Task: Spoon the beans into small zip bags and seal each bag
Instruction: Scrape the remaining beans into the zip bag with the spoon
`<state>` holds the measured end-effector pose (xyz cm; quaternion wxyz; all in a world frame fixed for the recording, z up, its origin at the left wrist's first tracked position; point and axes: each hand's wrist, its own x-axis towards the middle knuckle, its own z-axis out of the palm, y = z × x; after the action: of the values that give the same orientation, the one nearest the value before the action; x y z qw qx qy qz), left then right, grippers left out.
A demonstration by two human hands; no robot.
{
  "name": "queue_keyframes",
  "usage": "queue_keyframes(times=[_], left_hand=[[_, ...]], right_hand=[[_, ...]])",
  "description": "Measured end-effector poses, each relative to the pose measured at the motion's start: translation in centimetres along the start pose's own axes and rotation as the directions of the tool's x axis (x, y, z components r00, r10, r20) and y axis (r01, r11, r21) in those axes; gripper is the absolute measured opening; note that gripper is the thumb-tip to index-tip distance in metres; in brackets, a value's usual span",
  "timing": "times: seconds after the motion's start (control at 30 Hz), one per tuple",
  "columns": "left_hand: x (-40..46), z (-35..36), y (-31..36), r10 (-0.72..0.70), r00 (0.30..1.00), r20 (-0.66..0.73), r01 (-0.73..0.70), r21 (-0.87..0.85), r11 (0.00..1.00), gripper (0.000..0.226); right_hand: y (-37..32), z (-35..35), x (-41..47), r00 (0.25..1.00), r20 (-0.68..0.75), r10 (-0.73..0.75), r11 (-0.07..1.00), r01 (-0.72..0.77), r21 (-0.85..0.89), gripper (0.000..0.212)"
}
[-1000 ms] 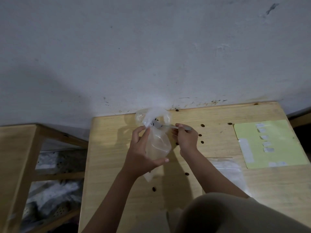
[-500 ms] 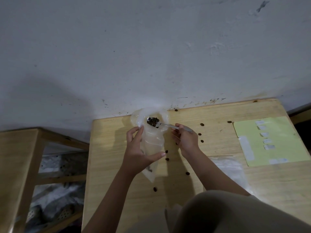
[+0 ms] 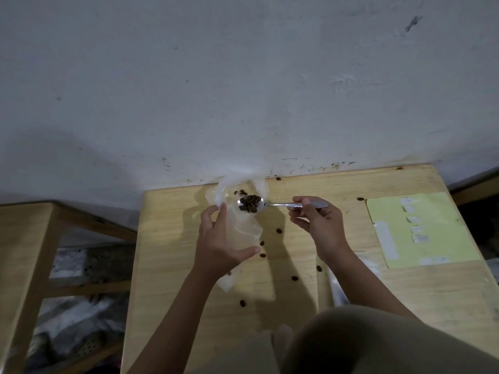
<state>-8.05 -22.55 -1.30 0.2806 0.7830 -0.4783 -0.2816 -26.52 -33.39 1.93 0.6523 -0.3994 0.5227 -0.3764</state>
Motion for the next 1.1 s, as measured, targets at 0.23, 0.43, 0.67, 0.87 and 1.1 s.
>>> queue_keyframes(times=[0.23,0.43,0.67,0.87,1.1], left_hand=[[0.2,0.2,0.1,-0.002,1.000,0.001,0.002,0.044,0.999,0.122],[0.4,0.2,0.1,-0.004,1.000,0.001,0.004,0.107,0.994,0.120],[0.0,0.5,0.4,0.121,0.992,-0.034,-0.113,0.187,0.976,0.117],[-0.3,0.6,0.5,0.170,0.985,-0.014,-0.165,0.175,0.971,0.119],[0.5,0.2,1.0,0.174,0.984,-0.033,-0.173,0.027,0.985,0.115]], right_hand=[[0.6,0.0,-1.2,0.976,0.144,-0.162,0.951,0.194,-0.242,0.020],[0.5,0.9,-0.6,0.949,-0.077,-0.306,0.917,0.273,-0.290,0.017],[1.4,2.7,2.2,0.936,-0.075,-0.343,0.803,0.252,-0.540,0.016],[1.6,3.8,5.5,0.982,-0.129,-0.141,0.819,0.043,-0.572,0.022],[3.6,3.9,5.9,0.913,-0.335,0.231,0.947,-0.290,-0.138,0.024]])
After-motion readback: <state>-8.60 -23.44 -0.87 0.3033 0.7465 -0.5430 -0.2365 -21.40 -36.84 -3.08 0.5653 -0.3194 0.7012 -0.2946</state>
